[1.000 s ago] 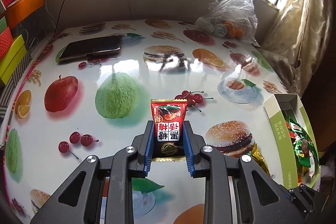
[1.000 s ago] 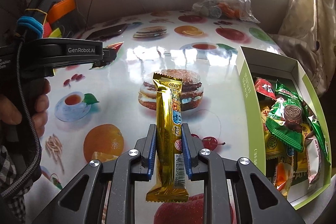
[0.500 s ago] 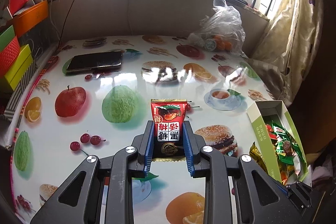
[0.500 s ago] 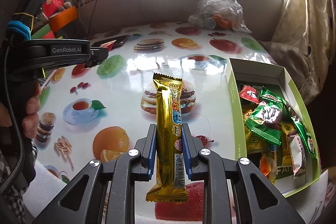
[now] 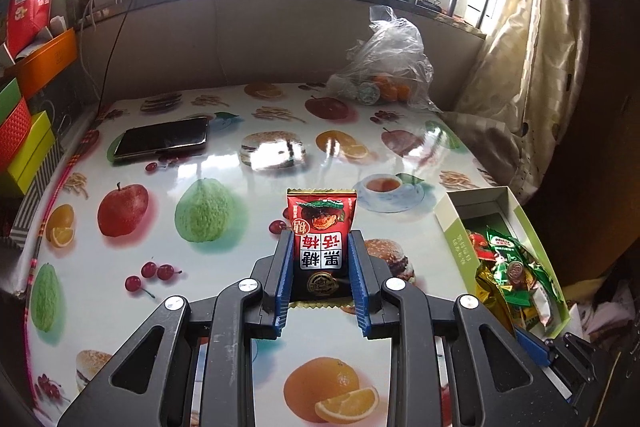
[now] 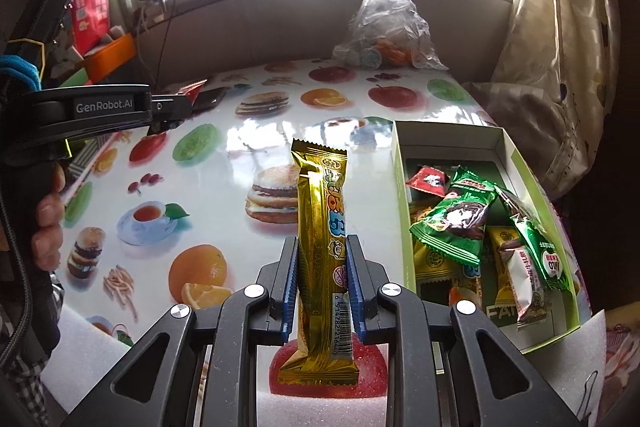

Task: Organize snacks
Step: 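Carry the gold bar and red packet over the green box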

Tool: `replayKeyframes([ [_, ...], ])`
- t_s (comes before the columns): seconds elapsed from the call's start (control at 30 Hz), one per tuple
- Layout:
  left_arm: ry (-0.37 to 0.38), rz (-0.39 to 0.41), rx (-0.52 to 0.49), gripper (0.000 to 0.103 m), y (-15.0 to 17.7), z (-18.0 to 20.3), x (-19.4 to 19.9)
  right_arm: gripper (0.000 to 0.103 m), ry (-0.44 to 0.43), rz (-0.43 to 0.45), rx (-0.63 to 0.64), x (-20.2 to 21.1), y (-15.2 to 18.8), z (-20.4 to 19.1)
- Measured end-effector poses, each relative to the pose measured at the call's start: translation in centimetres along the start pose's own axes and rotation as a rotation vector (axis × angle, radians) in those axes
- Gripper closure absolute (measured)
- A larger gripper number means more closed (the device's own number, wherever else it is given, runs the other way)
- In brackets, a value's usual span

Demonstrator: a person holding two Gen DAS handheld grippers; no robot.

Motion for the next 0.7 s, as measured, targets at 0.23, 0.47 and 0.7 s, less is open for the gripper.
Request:
replayKeyframes([
  [0.23, 0.046, 0.003, -0.036, 0.076, -0.1, 2.9, 0.6, 0.082, 0.02, 0.022, -0.034, 1.3, -0.1, 1.8],
  [0.47, 0.094, -0.001, -0.084, 0.076, 0.1, 6.3, 0.6, 0.082, 0.056, 0.045, -0.066, 2.8, -0.1, 4.1],
  [0.7, 0.139, -0.006, -0.118, 0.076, 0.2, 9.1, 0.6, 0.082, 0.092, 0.055, -0.099, 3.7, 0.1, 6.2],
])
Point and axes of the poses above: each gripper's, at about its wrist camera, not at the fingertips, and x roughly against the way its jaws point, z to its right, y to its underside, the point moved 6 cm from there along -x, roughly the way its jaws point
